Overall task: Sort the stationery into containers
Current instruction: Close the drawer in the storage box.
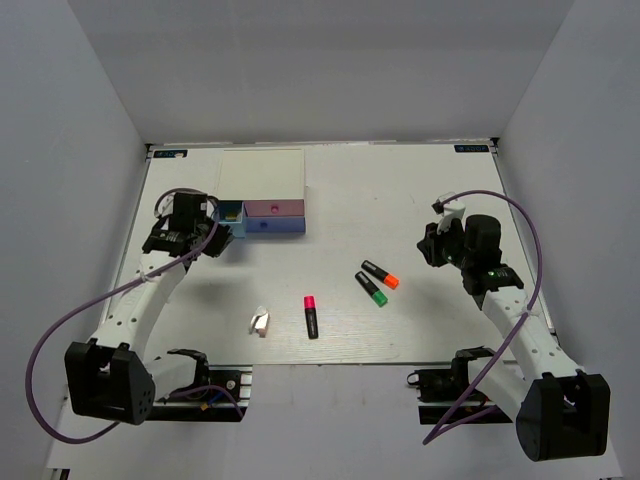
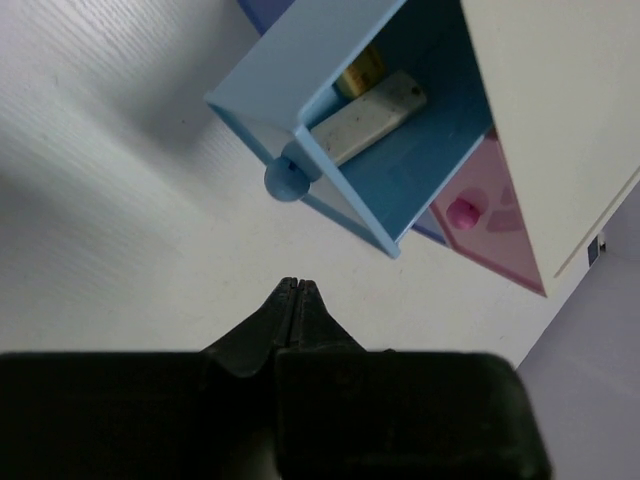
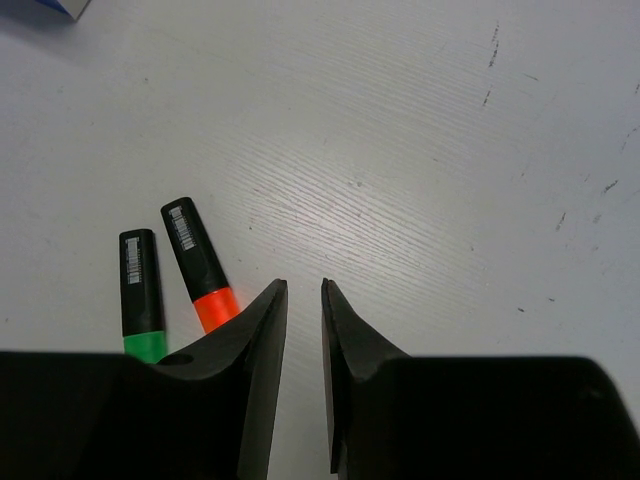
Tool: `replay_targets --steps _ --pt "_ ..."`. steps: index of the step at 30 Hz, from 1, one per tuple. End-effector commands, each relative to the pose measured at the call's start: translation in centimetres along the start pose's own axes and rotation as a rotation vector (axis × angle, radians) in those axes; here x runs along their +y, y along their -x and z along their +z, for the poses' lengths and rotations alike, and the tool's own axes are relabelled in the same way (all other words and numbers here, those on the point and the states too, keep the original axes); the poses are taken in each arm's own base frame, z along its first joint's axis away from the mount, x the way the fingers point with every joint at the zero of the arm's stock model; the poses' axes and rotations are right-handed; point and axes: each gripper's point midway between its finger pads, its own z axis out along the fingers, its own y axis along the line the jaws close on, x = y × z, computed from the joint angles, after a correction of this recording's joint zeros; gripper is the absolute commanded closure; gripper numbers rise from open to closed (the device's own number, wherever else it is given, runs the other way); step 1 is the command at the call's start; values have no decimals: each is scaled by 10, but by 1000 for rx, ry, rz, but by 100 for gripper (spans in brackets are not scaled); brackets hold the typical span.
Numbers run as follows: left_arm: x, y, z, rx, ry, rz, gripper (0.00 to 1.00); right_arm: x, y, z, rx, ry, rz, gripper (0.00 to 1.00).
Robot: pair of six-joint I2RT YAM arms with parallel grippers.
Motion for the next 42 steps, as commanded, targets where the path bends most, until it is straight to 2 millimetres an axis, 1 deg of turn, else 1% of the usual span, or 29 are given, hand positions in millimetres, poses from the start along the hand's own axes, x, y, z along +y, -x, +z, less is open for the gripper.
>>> replay_targets --steps 1,2,4,5,6,7,9,10,13,15,17,18,19,24,25,27,28,29,30,31,34,35,42 --pt "0 8 11 -19 -15 -41 88 0 12 1 -45 8 -25 74" --pt "0 13 14 -27 -13 -50 88 0 12 1 -43 6 -26 74" --pt "3 13 21 -19 2 -47 87 -2 12 0 -45 -2 -24 74" --pt "9 14 28 -13 27 -53 87 -1 12 -1 -46 -3 -29 74" --pt "9 12 30 -1 31 -52 87 -2 12 -1 -46 -7 -28 74" --pt "11 14 34 -4 37 -50 87 -2 12 -2 -47 -7 -30 74" --pt "8 14 34 -1 23 -50 85 -2 11 -2 -46 -9 -31 74" --pt "9 18 37 -8 25 -58 85 -2 11 -2 -46 -9 -31 74" --pt "7 20 40 -9 16 -66 85 -2 11 -1 -46 -4 -30 74" --pt "10 20 43 0 27 -72 85 -2 12 0 -49 -6 -30 74" --pt "6 22 46 -7 13 -73 85 -3 12 0 -47 -6 -30 74" --pt "9 24 49 -7 25 -79 85 -3 10 2 -40 -5 -26 74" --pt "3 28 48 -19 4 -80 85 -2 10 2 -42 -2 -27 74" --pt "-3 33 58 -18 -2 -87 85 -2 11 3 -42 -1 -29 74" --pt "-4 39 57 -29 -6 -95 85 -3 9 3 -38 -1 -27 74" --pt "-5 37 60 -20 -9 -95 85 -3 11 3 -42 -3 -27 74" --pt "-9 40 62 -25 -19 -95 85 -3 11 4 -39 -2 -28 74" --pt "-5 41 66 -24 -4 -102 85 -2 10 4 -39 1 -29 74" --pt "-11 45 64 -34 -22 -102 85 -3 10 4 -39 -2 -29 74" --pt "-9 44 68 -29 -12 -102 85 -3 9 5 -33 -1 -27 74" --pt "-16 46 69 -31 -35 -101 85 -5 10 5 -35 -5 -28 74" --pt "-13 48 73 -31 -23 -117 85 -4 9 6 -33 -2 -32 74" --pt "-20 51 83 -30 -43 -126 85 -5 10 9 -27 -2 -33 74"
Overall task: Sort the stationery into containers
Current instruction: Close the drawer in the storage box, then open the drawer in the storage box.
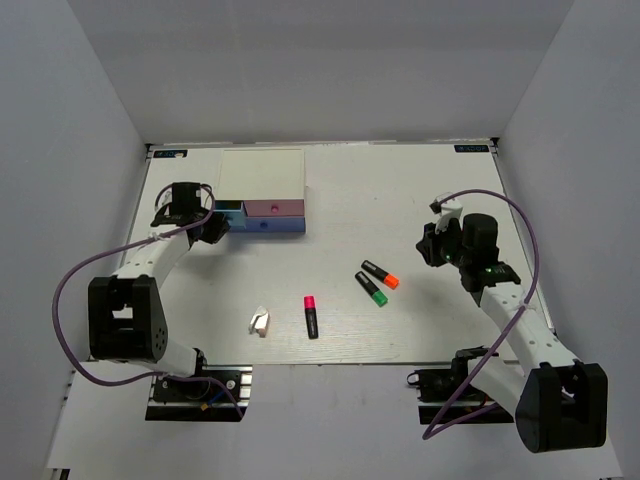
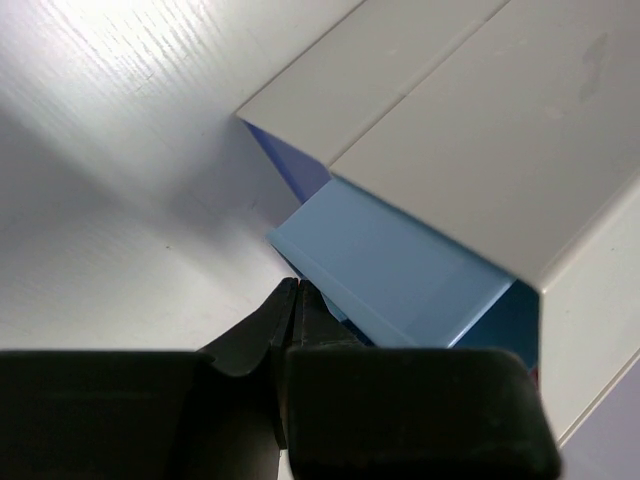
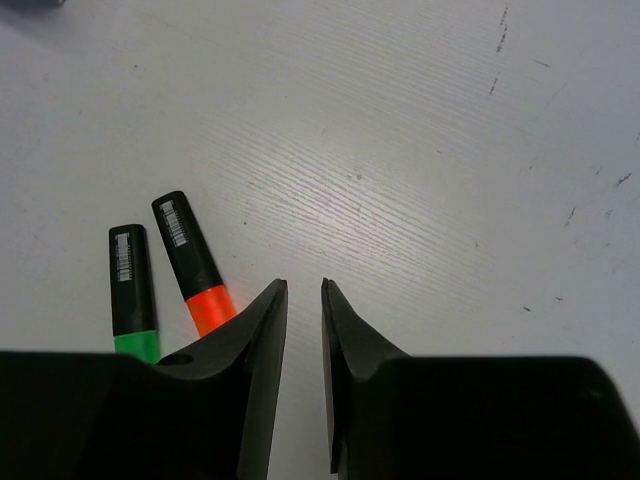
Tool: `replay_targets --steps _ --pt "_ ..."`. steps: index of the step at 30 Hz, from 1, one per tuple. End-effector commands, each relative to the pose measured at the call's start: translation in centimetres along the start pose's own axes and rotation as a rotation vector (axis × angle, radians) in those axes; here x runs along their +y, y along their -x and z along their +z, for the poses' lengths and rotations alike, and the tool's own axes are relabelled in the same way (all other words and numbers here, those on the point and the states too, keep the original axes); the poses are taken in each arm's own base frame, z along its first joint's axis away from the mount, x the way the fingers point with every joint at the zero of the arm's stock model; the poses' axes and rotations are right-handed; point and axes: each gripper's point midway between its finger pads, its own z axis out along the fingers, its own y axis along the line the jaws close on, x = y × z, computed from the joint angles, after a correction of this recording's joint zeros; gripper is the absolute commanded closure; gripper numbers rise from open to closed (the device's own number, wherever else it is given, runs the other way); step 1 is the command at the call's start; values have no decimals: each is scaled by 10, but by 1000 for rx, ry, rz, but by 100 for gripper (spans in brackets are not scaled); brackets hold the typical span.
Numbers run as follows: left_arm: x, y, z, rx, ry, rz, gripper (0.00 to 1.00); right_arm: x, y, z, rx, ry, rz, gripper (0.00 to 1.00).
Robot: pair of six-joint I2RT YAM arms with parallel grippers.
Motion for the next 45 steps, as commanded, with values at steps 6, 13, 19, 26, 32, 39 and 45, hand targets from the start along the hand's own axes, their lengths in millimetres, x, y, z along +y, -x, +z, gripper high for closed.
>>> replay_targets --steps 6,13,19,26,32,39,45 --pt "-37 18 5 -29 -109 -29 85 -7 20 4 -50 -10 -44 74" --pt "-46 19 9 -26 -147 -36 85 -9 20 6 -44 -17 -53 74" --pt "-47 16 15 -19 -181 -43 87 -10 21 7 -42 -18 -57 74" --pt "-46 15 16 -19 -181 -43 85 -11 23 8 -40 -20 -62 74" --pt "-12 -5 9 28 -127 7 67 -11 25 7 -44 -22 -68 72" --pt "3 -37 -24 90 -262 265 44 -7 20 9 -37 5 -79 59" --pt "-22 -49 -35 127 -395 575 31 3 17 15 -28 75 -78 58"
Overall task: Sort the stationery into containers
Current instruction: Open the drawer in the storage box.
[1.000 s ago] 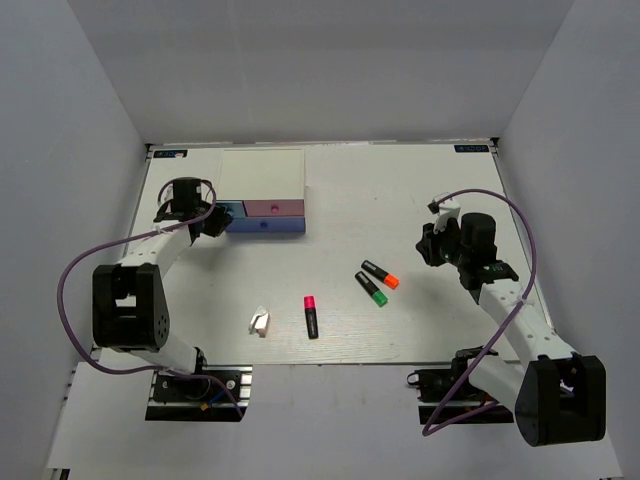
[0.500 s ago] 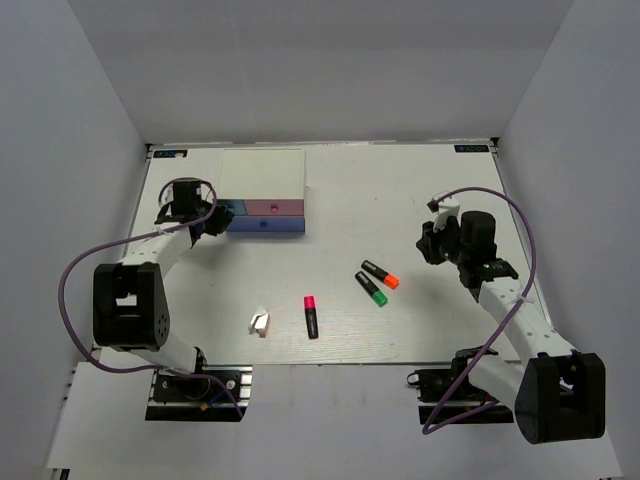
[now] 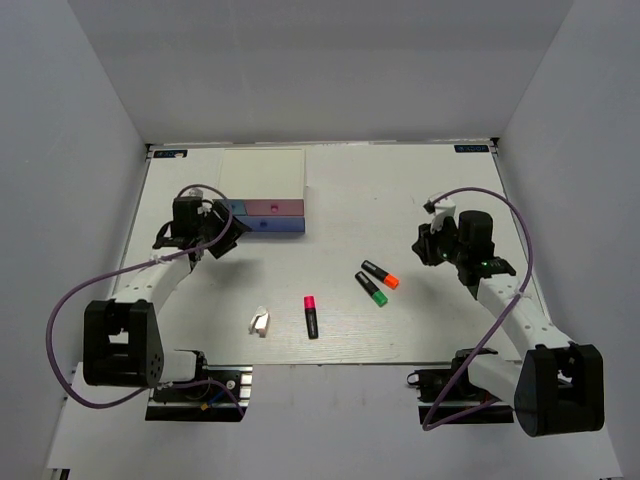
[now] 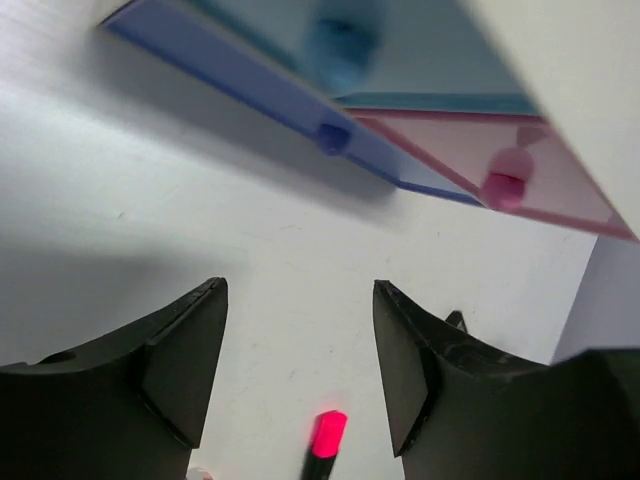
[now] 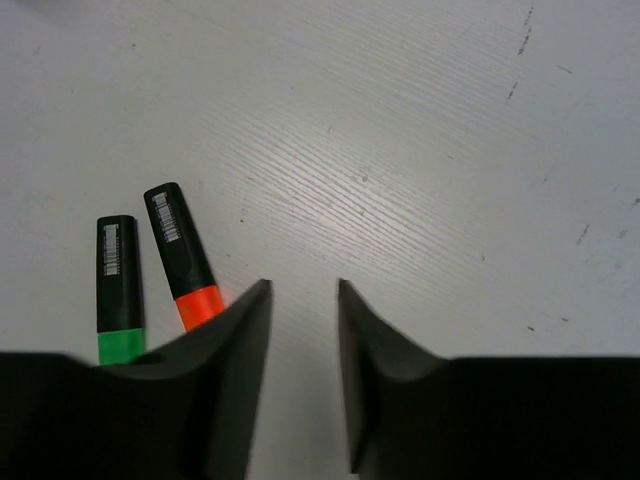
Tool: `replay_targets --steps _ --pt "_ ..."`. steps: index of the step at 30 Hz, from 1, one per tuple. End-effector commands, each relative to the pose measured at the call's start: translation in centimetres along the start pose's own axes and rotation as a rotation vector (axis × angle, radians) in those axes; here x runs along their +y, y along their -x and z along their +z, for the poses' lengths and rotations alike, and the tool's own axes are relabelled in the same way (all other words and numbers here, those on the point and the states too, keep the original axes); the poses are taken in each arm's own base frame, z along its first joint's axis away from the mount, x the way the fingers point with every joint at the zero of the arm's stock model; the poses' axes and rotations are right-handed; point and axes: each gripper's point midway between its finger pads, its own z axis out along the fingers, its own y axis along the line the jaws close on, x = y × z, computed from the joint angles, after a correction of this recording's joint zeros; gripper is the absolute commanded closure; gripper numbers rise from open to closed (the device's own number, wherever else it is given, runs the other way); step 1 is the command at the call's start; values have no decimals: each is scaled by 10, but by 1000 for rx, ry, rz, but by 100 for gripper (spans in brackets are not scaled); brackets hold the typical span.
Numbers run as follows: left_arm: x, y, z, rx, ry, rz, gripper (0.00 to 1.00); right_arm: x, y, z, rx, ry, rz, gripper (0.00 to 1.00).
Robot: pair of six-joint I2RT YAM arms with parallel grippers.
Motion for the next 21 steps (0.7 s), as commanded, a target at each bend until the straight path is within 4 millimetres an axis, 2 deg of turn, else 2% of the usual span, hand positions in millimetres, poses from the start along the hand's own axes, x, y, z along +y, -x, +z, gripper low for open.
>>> replay_targets --steps 1,2,3,4,5,6,7,12,13,15,16,17,21 --pt "-37 9 -3 6 -134 261 30 5 25 3 -65 52 -43 70" --pt "-41 5 -2 26 -152 288 30 5 25 4 -65 61 -47 87" --pt "-46 8 0 19 -172 306 35 7 24 4 -61 69 -45 100" --pt "-55 3 3 29 -202 355 43 10 24 5 -63 91 -49 100" --pt "-53 -2 9 55 -208 364 47 11 22 6 -58 100 -50 100" --pt "-66 0 11 45 -247 414 55 13 22 6 -59 112 -53 100" --pt "-73 -6 13 61 -269 442 58 13 22 6 -60 115 -56 100" --pt "-102 -12 23 54 -344 545 56 13 19 5 -57 115 -75 89" --pt "-106 -6 23 28 -347 564 56 13 20 5 -60 115 -76 88" --pt "-116 -9 26 26 -356 591 53 13 18 4 -56 108 -75 88" --pt "-110 -7 31 16 -325 586 52 13 19 4 -59 107 -76 88" --pt "-115 -7 31 6 -324 594 48 12 19 3 -60 101 -76 87" --pt "-110 -2 38 -56 -238 560 44 12 18 4 -58 96 -69 87"
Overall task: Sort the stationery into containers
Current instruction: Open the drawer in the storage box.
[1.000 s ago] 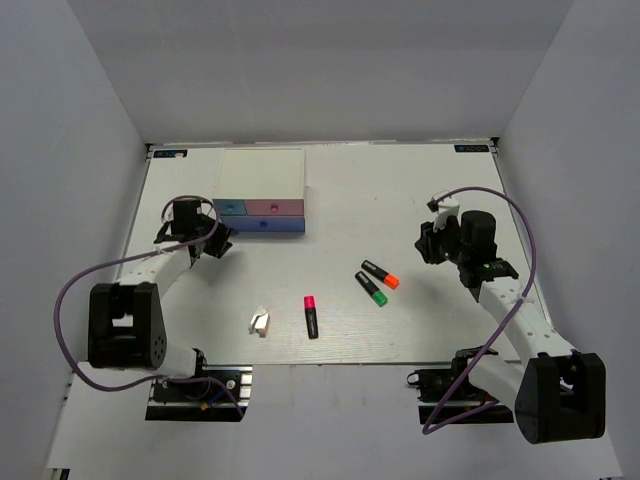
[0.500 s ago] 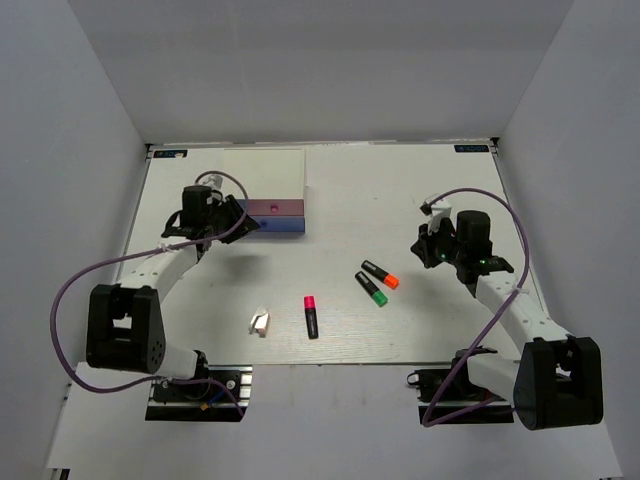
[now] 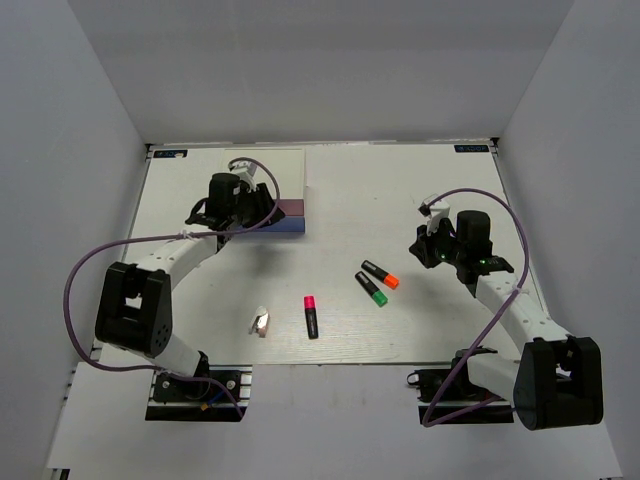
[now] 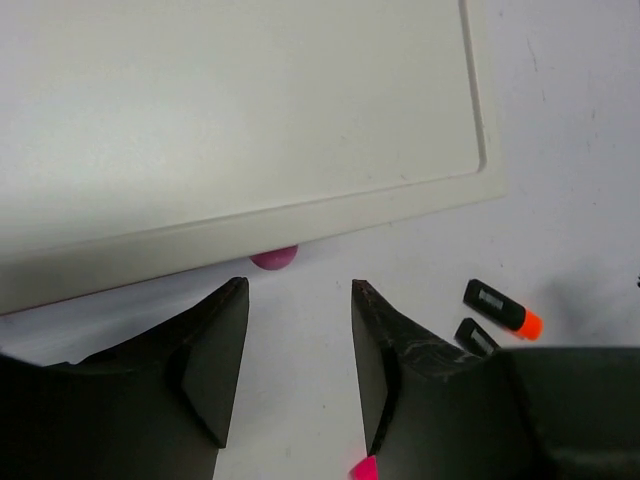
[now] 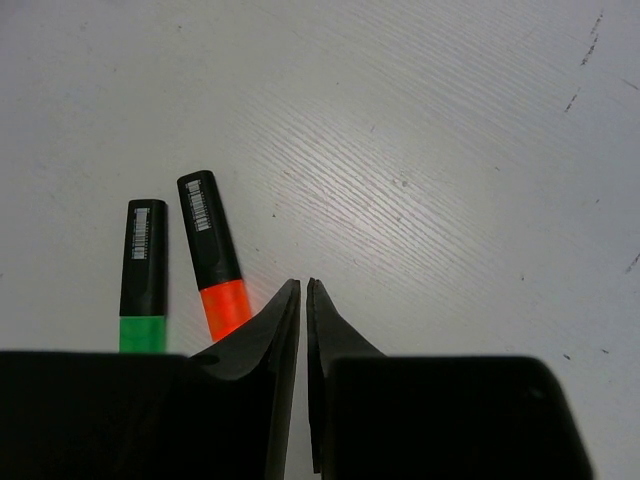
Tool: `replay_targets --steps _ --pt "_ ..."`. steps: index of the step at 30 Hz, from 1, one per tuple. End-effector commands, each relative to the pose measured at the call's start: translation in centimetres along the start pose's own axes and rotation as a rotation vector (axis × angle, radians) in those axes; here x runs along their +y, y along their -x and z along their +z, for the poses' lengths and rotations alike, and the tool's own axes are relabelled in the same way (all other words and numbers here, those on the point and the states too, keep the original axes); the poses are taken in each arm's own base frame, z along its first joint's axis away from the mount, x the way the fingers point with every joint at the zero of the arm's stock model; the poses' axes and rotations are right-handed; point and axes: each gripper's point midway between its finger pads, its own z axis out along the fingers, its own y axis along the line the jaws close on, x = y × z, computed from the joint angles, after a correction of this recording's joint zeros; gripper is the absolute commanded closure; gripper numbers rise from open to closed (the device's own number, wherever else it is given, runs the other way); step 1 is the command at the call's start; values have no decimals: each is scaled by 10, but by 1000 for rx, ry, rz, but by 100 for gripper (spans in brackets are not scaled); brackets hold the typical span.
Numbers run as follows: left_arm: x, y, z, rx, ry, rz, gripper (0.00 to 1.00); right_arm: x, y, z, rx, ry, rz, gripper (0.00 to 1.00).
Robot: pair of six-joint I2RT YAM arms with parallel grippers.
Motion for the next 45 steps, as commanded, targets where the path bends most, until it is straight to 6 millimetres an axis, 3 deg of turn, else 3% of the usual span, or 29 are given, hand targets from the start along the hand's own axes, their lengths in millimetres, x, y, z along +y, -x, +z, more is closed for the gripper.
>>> replay_targets --steps 1,16,22,38,42,45 --pt "3 21 1 -86 74 18 44 -5 25 -4 -70 -16 -45 87" --pt "3 14 16 -93 207 6 48 -6 27 -4 -73 -22 -45 87" --pt "2 26 18 -147 220 24 53 -6 26 -6 -74 -24 -47 87" --pt "10 36 21 -206 292 32 55 -5 28 -6 -79 -20 -51 87" --pt "10 36 21 -206 292 32 69 -7 26 -5 -73 -25 -49 87" --pt "10 36 21 -206 292 32 73 -6 27 -5 -73 -23 -48 87"
